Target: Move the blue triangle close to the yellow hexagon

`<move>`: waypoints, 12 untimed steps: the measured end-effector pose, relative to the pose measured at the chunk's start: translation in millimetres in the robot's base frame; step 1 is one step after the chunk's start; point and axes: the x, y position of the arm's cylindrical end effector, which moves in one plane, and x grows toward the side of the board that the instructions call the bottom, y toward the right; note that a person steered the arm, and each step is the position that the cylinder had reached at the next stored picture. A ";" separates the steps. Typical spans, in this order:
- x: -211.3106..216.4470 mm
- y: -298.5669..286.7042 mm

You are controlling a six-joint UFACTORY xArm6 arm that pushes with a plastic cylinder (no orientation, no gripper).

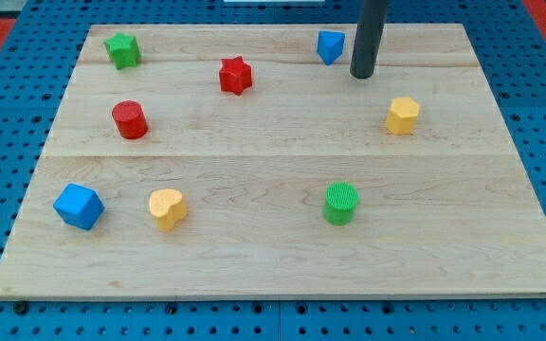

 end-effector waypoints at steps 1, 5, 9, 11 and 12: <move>-3.6 -37.6; -49.9 -72.4; -70.2 -31.0; -70.2 -25.3; -68.4 -17.4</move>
